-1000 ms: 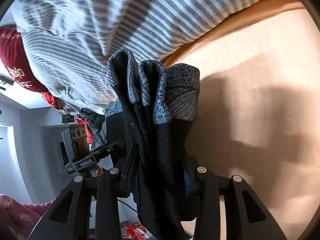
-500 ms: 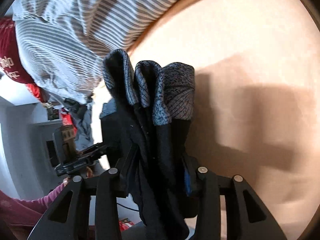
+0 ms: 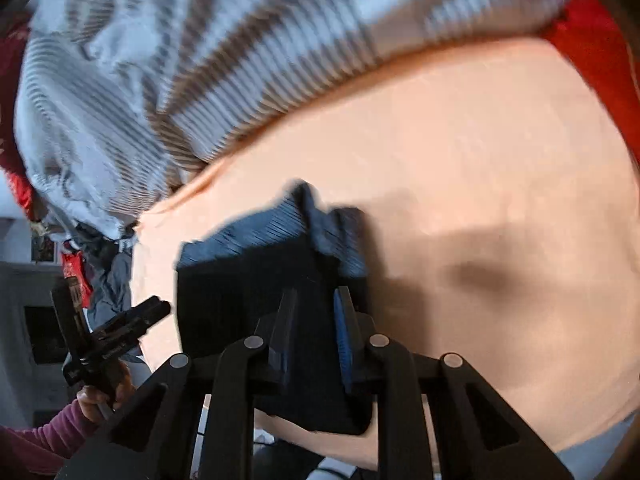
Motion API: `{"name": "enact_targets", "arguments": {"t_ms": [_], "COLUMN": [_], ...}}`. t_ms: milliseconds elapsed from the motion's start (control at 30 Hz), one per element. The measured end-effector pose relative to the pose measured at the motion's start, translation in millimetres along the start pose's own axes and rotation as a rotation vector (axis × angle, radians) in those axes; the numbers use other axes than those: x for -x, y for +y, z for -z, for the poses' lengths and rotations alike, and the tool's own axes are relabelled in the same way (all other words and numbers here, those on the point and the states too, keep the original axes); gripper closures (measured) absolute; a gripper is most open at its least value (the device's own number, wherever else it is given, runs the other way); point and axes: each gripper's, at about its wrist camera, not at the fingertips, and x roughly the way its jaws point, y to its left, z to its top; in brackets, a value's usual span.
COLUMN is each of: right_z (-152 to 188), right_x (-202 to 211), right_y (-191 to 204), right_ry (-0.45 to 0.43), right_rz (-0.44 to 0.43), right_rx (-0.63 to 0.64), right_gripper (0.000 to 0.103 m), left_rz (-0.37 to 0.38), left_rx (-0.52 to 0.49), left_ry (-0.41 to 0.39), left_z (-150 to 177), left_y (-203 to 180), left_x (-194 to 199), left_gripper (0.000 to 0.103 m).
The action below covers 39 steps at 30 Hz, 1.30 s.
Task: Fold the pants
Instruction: 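Lower the folded stack and open the right gripper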
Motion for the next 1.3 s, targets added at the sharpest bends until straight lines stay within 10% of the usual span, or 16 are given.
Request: {"name": "enact_targets", "arguments": {"t_ms": [233, 467, 767, 1300], "right_z": [-30.3, -31.0, 14.1, 59.8], "right_x": [-45.2, -65.1, -19.4, -56.1], "right_y": [36.1, -7.4, 4.6, 15.0], "right_ry": [0.01, 0.062, 0.008, 0.177], "right_rz": [0.118, 0.193, 0.133, 0.104], "right_rx": [0.085, -0.004, -0.037, 0.1], "right_gripper": [0.083, 0.085, 0.082, 0.082], "left_rz": [0.027, -0.076, -0.102, -0.151], "left_rx": [0.011, -0.026, -0.053, 0.0], "left_ry": [0.014, 0.071, 0.09, 0.096], "left_z": [-17.5, -2.0, 13.3, 22.0], "left_y": [-15.2, -26.0, -39.5, -62.2], "left_x": [-14.9, -23.5, -20.9, -0.3], "left_gripper": [0.036, 0.036, 0.036, 0.032]}}
